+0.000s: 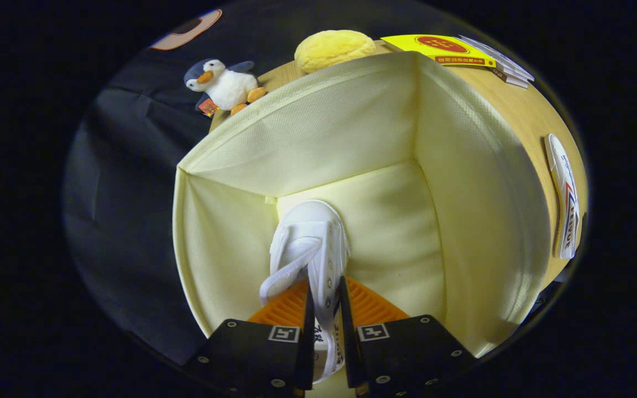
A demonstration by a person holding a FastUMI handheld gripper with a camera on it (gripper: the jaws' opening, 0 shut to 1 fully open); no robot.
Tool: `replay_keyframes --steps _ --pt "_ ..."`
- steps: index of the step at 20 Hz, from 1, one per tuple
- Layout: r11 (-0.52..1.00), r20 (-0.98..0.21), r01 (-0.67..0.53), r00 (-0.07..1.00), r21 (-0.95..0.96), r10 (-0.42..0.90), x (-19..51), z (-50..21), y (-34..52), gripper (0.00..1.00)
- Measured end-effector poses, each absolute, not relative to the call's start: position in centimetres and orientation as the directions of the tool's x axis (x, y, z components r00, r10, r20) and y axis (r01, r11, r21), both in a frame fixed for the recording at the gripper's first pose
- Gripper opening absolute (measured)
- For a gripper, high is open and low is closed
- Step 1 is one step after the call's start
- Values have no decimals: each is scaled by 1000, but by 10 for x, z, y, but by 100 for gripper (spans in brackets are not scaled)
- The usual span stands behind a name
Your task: Open the storage box then place both shoes into the box .Put the left shoe in first, then the right shoe, with the right side of both shoes facing outward in a uniform manner.
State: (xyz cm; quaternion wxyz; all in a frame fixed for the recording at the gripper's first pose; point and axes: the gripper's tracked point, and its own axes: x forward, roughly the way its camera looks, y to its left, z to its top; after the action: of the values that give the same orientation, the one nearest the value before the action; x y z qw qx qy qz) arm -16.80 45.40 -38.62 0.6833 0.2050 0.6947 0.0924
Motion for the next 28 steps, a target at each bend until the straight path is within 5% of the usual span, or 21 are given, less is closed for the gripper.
replay_keyframes --steps 7,13,18,28 --pt "794 -797 73 82 603 598 -168 -323 427 54" --pt "767 -751 0 200 642 629 -152 -290 349 63" --pt "835 -795 27 321 550 514 -137 -306 238 72" --pt "928 -924 203 291 313 248 -187 -385 55 80"
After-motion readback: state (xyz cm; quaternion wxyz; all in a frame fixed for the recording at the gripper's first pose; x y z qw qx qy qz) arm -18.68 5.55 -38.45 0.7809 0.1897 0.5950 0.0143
